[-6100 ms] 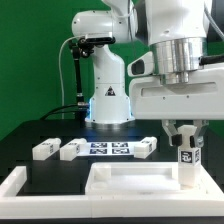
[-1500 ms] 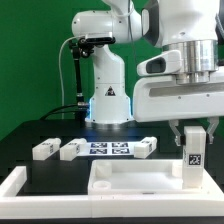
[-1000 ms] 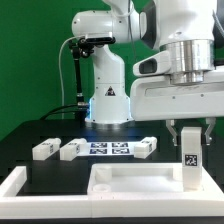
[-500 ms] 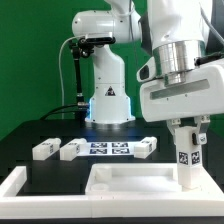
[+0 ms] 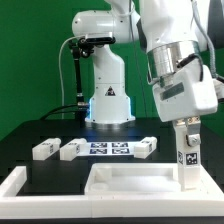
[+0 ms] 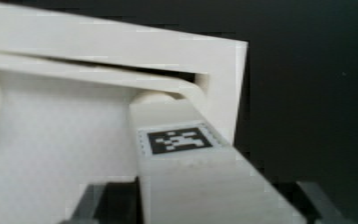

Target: Assemble desk

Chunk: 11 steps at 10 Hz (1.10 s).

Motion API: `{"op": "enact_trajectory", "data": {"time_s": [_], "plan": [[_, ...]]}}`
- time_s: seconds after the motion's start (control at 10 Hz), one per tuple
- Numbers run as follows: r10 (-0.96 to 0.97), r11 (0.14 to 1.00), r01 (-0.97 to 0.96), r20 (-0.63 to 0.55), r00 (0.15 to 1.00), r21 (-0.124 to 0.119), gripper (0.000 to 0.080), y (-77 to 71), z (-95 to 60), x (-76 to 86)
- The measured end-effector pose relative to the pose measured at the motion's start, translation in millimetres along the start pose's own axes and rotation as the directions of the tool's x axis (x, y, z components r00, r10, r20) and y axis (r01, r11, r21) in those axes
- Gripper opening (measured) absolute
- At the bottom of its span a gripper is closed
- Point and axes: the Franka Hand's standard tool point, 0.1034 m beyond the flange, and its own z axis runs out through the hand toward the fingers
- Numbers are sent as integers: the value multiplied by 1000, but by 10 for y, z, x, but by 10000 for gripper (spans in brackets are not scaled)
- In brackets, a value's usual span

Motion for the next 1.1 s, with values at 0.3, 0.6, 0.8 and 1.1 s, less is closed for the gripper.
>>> {"op": "enact_trajectory", "data": {"time_s": [0.3, 0.6, 0.8, 1.1], "plan": [[-48, 999, 48, 1, 999, -4, 320, 3, 3, -3], [-501, 863, 504, 63, 863, -41, 617, -1, -60, 39], [-606, 794, 607, 52, 794, -28, 639, 117, 2, 55], [-801, 593, 804, 69, 594, -38, 649, 108, 1, 48]]}}
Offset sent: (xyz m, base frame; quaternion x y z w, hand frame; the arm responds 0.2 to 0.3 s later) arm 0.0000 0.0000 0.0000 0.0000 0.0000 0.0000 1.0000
